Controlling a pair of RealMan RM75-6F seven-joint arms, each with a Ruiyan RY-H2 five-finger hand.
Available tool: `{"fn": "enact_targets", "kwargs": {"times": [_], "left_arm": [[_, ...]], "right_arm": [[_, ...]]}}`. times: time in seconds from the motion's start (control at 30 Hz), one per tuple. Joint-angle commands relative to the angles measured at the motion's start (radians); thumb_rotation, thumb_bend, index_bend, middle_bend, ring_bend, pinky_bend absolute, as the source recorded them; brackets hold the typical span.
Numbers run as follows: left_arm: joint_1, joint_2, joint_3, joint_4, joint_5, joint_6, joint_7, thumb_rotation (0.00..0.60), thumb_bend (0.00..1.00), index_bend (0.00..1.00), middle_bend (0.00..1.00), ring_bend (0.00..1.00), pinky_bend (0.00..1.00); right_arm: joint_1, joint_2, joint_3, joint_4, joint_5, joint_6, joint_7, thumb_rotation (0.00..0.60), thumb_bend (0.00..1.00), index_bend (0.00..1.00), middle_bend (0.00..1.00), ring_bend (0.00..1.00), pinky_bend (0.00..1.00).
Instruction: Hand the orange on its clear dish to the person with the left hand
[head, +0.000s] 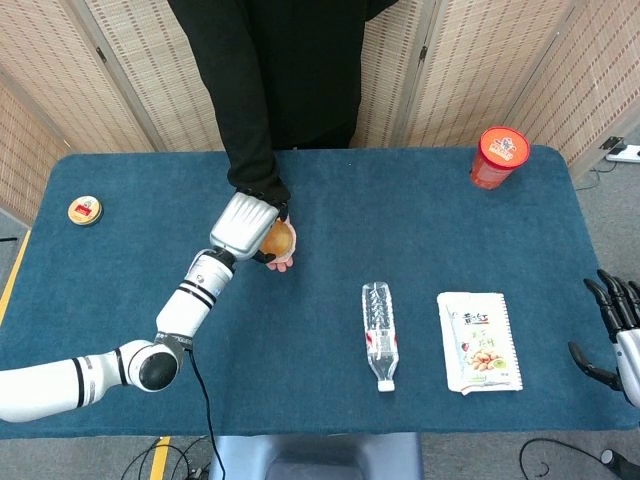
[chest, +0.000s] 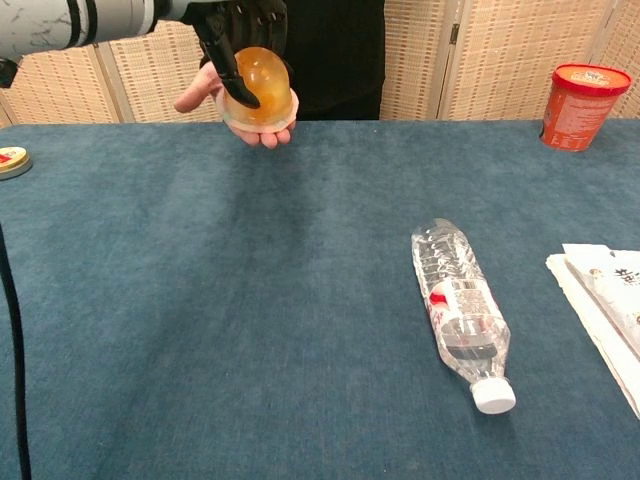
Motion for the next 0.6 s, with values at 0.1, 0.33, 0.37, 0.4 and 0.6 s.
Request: {"fn": "enact_targets", "kwargs": {"times": [0.1, 0.33, 0.37, 0.4, 0.6], "left_arm": [[-0.027, -0.009, 0.038, 0.092, 0.049, -0.038, -0.086, 0.6, 0.13, 0.31, 0.44, 0.31, 0.31], [-0.026, 0.054, 0.058, 0.026, 0.033, -0.018, -0.118, 0.6, 0.13, 0.1, 0.15, 0.08, 0.19], [-0.027, 0.065, 0.058, 0.004, 0.019, -0.005, -0.11, 0.6, 0.13, 0.08, 0.13, 0.06, 0.19], [-0.028, 0.077, 0.059, -0.02, 0.0, 0.005, -0.101, 0.6, 0.13, 0.07, 0.11, 0.05, 0.19], [-0.018, 0.17, 0.085, -0.24, -0.105, 0.126, -0.024, 0.6, 0.13, 0.03, 0.08, 0.03, 0.18]], "right_arm": [[-0.001, -0.001, 0.007, -0.007, 0.014, -0.002, -0.008, 0.6, 0.25, 0.0, 0.0, 0.0, 0.0], [0.012, -0.004, 0.005, -0.013, 0.013, -0.031, -0.031, 0.6, 0.25, 0.0, 0.0, 0.0, 0.0], [0.011, -0.004, 0.003, -0.014, 0.008, -0.029, -0.031, 0.6, 0.25, 0.0, 0.0, 0.0, 0.0], [0.01, -0.003, 0.002, -0.014, 0.003, -0.025, -0.031, 0.6, 0.25, 0.0, 0.0, 0.0, 0.0], [0.001, -0.002, -0.007, -0.004, -0.023, -0.005, -0.018, 0.6, 0.25, 0.0, 0.0, 0.0, 0.0]]}}
